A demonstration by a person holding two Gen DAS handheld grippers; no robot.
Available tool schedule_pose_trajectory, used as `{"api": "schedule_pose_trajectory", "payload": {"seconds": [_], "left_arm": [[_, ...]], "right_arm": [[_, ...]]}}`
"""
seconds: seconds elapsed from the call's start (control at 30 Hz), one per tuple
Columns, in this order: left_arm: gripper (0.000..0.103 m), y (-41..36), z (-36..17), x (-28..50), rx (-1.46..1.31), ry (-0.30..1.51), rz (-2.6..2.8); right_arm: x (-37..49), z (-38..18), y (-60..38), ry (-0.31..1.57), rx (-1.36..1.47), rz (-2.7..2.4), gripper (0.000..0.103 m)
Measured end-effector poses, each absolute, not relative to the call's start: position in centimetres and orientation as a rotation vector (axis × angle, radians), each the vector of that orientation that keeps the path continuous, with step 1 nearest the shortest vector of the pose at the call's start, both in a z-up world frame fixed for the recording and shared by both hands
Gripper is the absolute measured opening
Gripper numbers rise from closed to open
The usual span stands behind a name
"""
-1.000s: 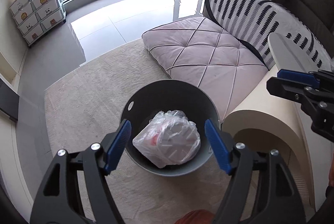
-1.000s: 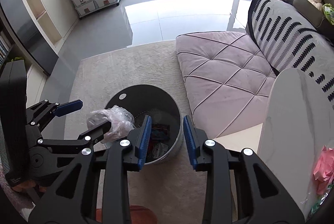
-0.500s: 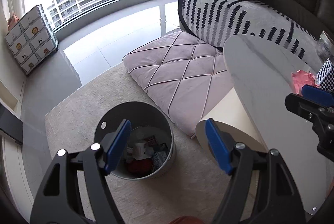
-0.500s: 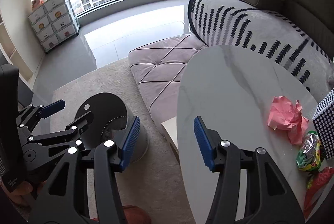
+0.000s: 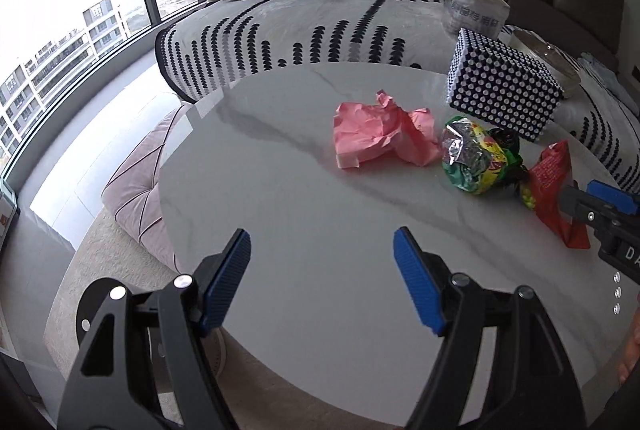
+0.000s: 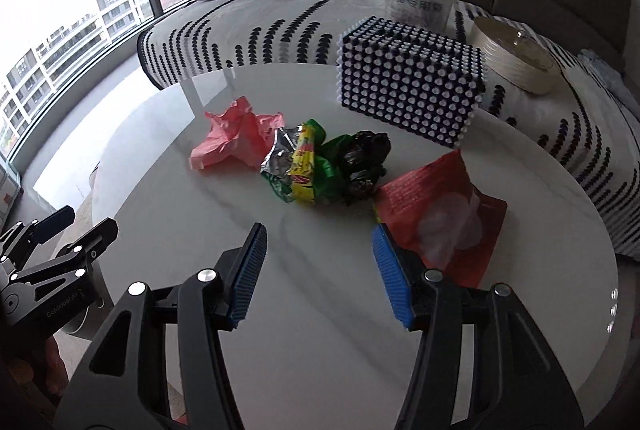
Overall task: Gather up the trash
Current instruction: 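Move both open tools back over the table toward the snack wrappers, then grasp the green-and-silver snack wrappers with the left tool while the right tool grasps the red snack bag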
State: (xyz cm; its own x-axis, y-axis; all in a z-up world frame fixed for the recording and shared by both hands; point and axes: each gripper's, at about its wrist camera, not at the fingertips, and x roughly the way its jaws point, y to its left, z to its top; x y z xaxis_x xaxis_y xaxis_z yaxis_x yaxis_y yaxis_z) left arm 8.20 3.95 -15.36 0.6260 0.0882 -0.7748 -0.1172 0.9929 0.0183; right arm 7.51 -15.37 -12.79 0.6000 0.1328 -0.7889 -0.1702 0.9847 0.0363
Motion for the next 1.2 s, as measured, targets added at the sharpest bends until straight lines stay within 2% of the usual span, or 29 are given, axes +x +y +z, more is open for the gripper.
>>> {"api": "schedule_pose_trajectory", "payload": {"seconds": [0.23, 0.57, 1.2], "left_arm": [[0.074, -2.2, -15.5, 12.3, 0.036, 0.866, 0.007], [0.074, -5.2, -15.8, 14.0, 0.087, 0.849, -0.039], [0.074, -5.6, -17.0, 15.0, 0.084, 0.867, -0.055]], "right_arm": [[11.7, -12.8, -22.8, 0.900, 0.074, 0.000, 0.054], [16.6, -14.8, -22.5, 0.951, 0.111, -0.093, 0.054], [13.1, -16.0, -22.5, 1.026, 0.058, -0.088, 0.053]]}}
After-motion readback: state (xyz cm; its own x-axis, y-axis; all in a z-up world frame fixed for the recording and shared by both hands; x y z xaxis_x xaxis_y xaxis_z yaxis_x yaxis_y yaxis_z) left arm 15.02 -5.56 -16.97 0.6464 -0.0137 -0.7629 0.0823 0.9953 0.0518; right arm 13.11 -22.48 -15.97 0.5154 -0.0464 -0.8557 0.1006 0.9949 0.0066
